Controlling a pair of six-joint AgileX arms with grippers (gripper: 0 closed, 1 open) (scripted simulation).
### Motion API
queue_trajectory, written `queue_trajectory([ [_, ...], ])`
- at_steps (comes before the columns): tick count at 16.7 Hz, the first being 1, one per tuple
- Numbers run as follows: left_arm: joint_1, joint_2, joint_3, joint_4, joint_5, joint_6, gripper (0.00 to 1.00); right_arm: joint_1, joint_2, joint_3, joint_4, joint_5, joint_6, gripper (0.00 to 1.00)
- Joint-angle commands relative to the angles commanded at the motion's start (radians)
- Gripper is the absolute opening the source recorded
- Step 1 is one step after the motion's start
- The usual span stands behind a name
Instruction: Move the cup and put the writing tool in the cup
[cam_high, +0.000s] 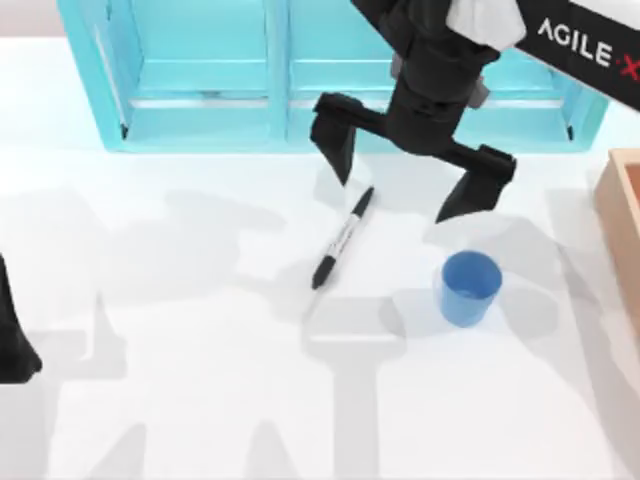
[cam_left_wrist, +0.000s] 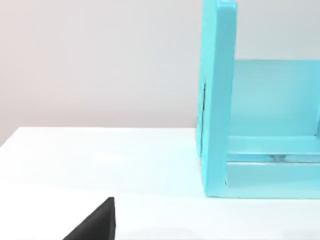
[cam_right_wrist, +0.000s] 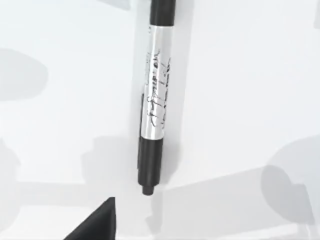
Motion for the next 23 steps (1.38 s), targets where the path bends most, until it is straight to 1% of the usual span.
queue_trajectory([
  [2, 0.000, 0.000, 0.000, 0.000, 0.000, 0.000, 1.00, 0.017, 0.057, 0.021, 0.064, -0.008, 0.082, 1.00],
  [4, 0.000, 0.000, 0.000, 0.000, 0.000, 0.000, 1.00, 0.027, 0.085, 0.032, 0.101, -0.012, 0.121, 1.00],
  [10, 0.000, 0.000, 0.000, 0.000, 0.000, 0.000, 1.00, 0.025, 0.094, 0.024, 0.118, -0.011, 0.124, 1.00],
  [18, 0.000, 0.000, 0.000, 0.000, 0.000, 0.000, 1.00, 0.048, 0.234, -0.058, 0.345, -0.007, 0.146, 1.00],
  [23, 0.000, 0.000, 0.000, 0.000, 0.000, 0.000, 1.00, 0.051, 0.248, -0.067, 0.368, -0.006, 0.148, 1.00],
])
